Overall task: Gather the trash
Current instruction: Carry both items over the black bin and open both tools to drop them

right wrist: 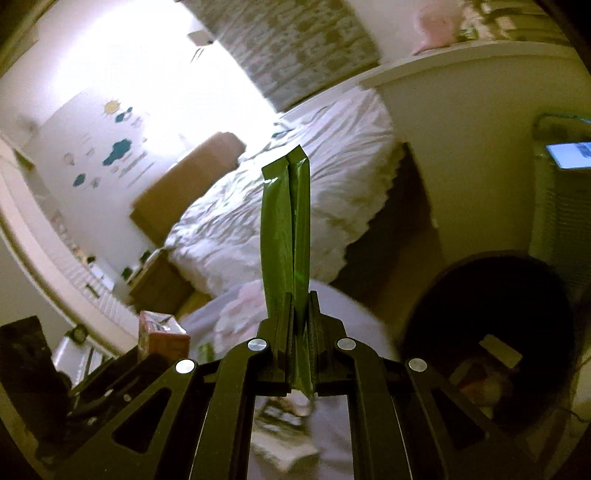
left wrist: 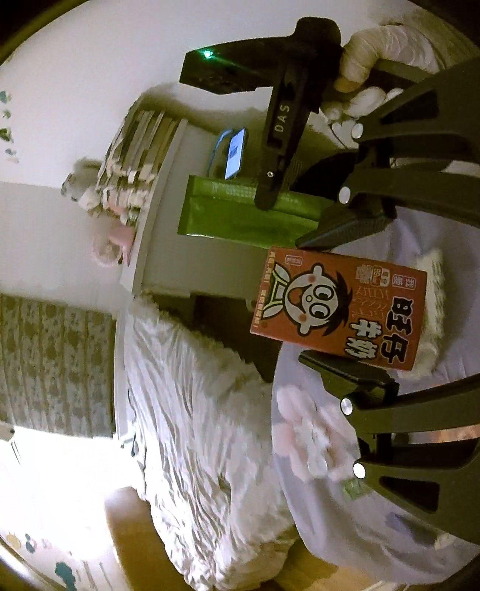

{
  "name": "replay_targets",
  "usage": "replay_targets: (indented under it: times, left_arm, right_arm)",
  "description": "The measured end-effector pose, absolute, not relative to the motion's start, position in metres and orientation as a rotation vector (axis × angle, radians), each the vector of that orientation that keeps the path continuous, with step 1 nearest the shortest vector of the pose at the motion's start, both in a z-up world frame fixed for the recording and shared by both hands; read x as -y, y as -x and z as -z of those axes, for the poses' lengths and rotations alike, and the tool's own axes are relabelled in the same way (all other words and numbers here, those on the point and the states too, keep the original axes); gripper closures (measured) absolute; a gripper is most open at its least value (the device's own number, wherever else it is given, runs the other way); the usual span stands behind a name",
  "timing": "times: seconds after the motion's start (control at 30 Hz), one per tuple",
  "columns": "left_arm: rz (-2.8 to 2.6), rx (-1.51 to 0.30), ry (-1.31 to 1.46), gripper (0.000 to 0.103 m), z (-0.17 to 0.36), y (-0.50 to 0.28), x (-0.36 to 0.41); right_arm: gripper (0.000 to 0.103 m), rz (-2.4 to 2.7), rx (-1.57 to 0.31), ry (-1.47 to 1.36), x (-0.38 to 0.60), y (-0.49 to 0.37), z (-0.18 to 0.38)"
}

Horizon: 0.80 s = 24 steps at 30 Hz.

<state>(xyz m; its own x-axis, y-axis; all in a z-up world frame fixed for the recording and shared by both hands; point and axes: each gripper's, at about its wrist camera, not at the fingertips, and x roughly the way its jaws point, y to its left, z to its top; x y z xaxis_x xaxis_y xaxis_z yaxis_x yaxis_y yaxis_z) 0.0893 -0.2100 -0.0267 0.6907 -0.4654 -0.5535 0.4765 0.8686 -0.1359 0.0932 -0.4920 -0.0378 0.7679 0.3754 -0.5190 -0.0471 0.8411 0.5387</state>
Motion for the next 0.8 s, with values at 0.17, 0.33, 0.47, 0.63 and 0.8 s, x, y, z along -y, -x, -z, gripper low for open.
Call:
replay_targets:
  times: [0.17,0.33,0.47,0.63,0.8]
  left_arm:
    - [0.569,-0.625,-0.029,0.049,0.032,-0.091,0.237]
    - [0.606,-0.642,-0.035,0.049,0.037,-0.094,0.263]
    - [0.626,-0.664,-0.042,0.049,0.045,-0.100,0.281]
    - [0.647,-0.690,-0.046,0.049,0.057,-0.107,0.299]
    - [0.662,-0.718,-0.056,0.049,0.070,-0.111,0.314]
  right_arm:
    - [0.095,-0.172,-0.657,-0.552,0.531,-0.084,0.049]
    - [0.095,-0.112,-0.662,-0.567,0.559,-0.079,0.064]
    - [0.095,-0.069,-0.677,-0.586,0.574,-0.078,0.078]
    - [0.095,-0.021,-0.700,-0.595,0.587,-0.077,0.096]
    - [0.095,0.011,-0.721,-0.600,0.597,-0.079,0.108]
